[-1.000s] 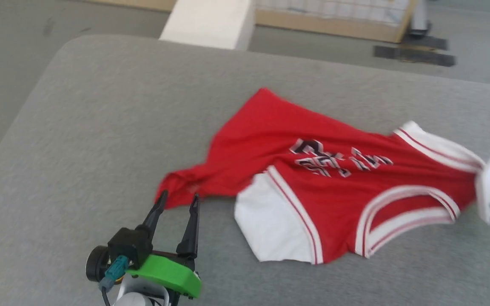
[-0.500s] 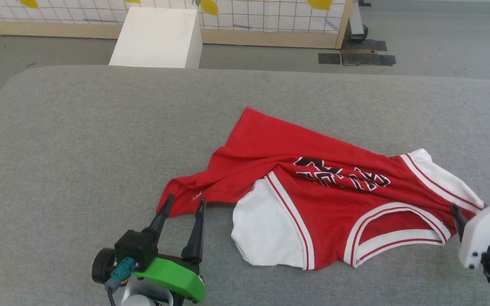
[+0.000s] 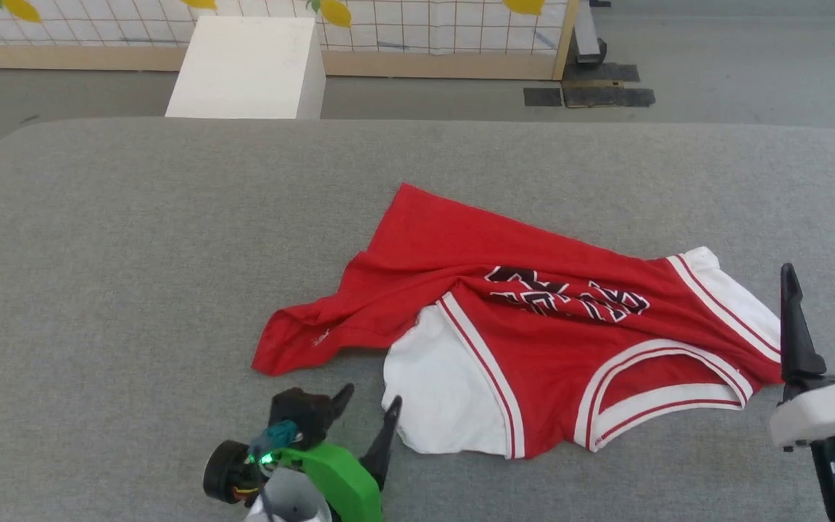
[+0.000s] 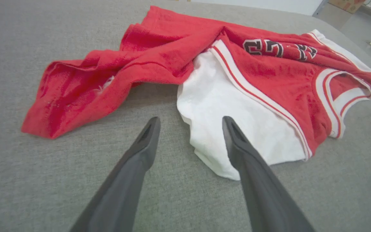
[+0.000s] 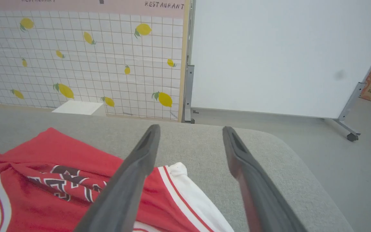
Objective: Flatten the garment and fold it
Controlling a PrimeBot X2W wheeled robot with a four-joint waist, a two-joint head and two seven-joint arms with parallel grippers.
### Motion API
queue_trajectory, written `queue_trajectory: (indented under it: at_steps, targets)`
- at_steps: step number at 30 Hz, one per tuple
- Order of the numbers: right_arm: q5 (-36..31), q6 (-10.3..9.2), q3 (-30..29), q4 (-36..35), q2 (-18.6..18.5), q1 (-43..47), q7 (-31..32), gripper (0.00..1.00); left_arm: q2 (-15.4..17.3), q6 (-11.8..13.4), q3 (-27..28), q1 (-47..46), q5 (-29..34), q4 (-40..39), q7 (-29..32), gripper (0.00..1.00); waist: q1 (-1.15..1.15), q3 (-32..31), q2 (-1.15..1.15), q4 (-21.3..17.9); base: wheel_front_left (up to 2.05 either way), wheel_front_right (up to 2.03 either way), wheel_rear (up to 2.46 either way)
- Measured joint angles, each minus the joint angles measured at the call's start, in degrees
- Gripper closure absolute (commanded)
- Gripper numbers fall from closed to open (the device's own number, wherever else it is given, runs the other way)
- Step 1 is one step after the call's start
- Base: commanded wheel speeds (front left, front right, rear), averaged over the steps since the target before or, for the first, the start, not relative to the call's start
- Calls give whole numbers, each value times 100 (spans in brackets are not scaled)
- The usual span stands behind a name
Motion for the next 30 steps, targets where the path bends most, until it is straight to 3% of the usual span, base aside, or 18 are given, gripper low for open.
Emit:
queue_trajectory:
  at_steps: [3,10,17,19,20,25,30]
  targets:
    - [-83,0,-47,-227,233,124,-334,0,108,7,-133,-30,-27,-194,858,0,0,66,0,-59,0,0,0]
    - [-344,0,115,-379,367,257,-644,0,313,169,-292,-397,118,-542,2252,0,0,283,0,-221,0,0,0]
    - [-344,0,167,-325,393,243,-810,0,393,166,-369,-521,-2,-432,2949,0,0,495,0,-368,0,0,0]
    - [-331,0,163,-260,396,241,-813,0,410,156,-370,-561,-131,-396,2983,86,0,543,0,-383,0,0,0]
    - [-320,0,160,-235,396,241,-814,0,425,152,-371,-571,-169,-389,2980,100,0,562,0,-382,0,0,0]
    - [-285,0,140,-32,400,243,-725,0,441,194,-174,-532,-324,-349,2662,100,0,544,0,-291,0,0,0]
    - [-242,0,213,214,400,293,-328,0,570,531,309,-240,-453,-449,2230,100,0,383,0,-129,0,0,0]
